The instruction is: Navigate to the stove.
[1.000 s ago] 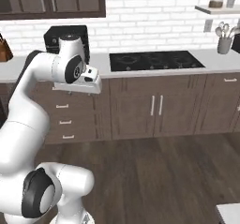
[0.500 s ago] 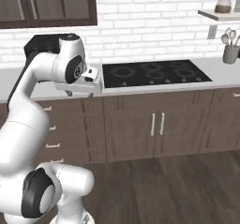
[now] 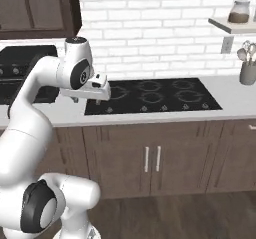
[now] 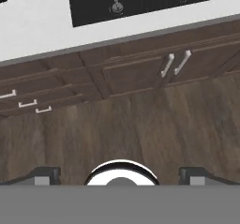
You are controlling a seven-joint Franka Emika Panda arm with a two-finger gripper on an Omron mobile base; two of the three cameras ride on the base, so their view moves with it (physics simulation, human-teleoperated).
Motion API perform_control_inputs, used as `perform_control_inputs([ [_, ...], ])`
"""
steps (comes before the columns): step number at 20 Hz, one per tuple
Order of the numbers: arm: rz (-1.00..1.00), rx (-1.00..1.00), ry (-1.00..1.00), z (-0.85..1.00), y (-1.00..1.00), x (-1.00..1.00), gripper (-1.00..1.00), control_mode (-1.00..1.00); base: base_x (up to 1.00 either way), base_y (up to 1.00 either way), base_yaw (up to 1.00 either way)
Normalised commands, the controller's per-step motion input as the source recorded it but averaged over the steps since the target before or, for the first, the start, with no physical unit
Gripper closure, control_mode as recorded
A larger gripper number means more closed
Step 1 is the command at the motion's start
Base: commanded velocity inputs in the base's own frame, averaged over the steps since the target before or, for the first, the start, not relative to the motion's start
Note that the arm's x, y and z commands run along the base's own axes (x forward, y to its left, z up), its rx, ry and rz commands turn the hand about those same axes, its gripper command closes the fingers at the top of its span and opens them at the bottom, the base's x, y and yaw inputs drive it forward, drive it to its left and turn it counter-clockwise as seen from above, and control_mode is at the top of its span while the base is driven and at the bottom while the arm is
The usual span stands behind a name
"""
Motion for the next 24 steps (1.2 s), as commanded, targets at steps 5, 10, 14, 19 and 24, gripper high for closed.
perform_control_inputs([
  [5, 0.0, 0.0, 0.0, 0.0, 0.0, 0.0, -1.0, 1.0, 1.0, -0.78, 0.27],
  [10, 0.0, 0.0, 0.0, 0.0, 0.0, 0.0, -1.0, 1.0, 1.0, -0.66, 0.31],
  [14, 0.0, 0.0, 0.0, 0.0, 0.0, 0.0, -1.0, 1.0, 1.0, -0.59, 0.29],
  [19, 0.0, 0.0, 0.0, 0.0, 0.0, 0.0, -1.0, 1.0, 0.72, -0.49, 0.26],
  [24, 0.0, 0.0, 0.0, 0.0, 0.0, 0.0, -1.0, 1.0, 0.26, -0.32, 0.18],
])
